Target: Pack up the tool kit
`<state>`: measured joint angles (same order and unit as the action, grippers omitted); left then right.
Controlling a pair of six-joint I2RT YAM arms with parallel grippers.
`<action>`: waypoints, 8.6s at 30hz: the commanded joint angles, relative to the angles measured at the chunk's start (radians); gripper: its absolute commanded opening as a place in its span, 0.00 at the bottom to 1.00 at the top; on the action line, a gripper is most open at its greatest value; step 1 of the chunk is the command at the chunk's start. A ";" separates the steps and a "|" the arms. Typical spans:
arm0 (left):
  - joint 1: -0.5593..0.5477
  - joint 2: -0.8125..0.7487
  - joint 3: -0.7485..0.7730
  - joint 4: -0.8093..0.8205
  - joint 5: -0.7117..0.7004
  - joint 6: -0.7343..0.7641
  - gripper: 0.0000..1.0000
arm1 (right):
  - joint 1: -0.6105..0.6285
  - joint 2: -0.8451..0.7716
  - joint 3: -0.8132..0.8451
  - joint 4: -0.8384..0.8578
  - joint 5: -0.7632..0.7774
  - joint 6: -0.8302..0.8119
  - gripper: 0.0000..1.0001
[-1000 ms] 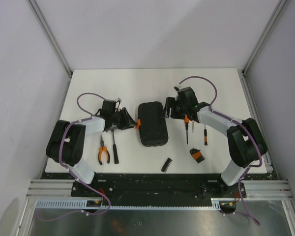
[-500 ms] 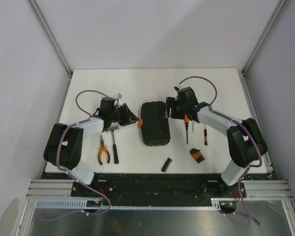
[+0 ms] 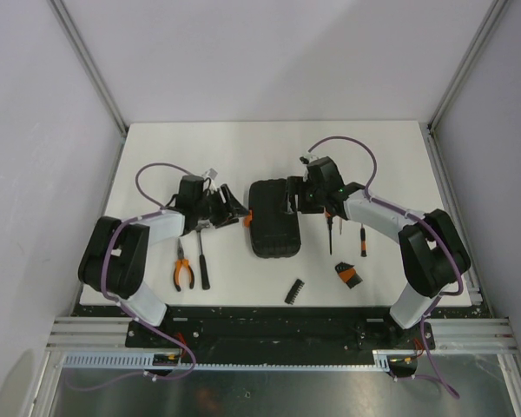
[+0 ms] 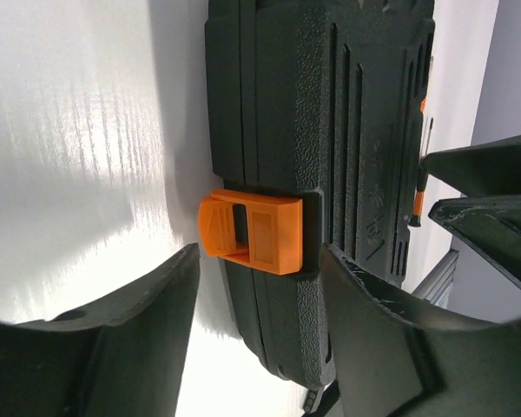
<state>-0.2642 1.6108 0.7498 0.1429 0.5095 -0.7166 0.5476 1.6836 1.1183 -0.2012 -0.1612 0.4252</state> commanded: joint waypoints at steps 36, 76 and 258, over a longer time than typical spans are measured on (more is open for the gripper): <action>-0.044 0.087 -0.046 0.272 0.002 -0.069 0.53 | -0.009 0.049 0.003 -0.009 0.017 -0.004 0.68; 0.014 -0.009 -0.153 0.334 -0.038 -0.076 0.13 | -0.032 0.088 0.003 -0.024 0.023 0.025 0.67; 0.043 0.152 -0.136 0.145 -0.112 -0.240 0.11 | 0.210 0.239 0.687 -0.597 0.630 -0.198 0.45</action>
<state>-0.2333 1.7302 0.6239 0.3809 0.4587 -0.9882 0.8139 1.9892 1.8385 -0.7891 0.3809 0.2523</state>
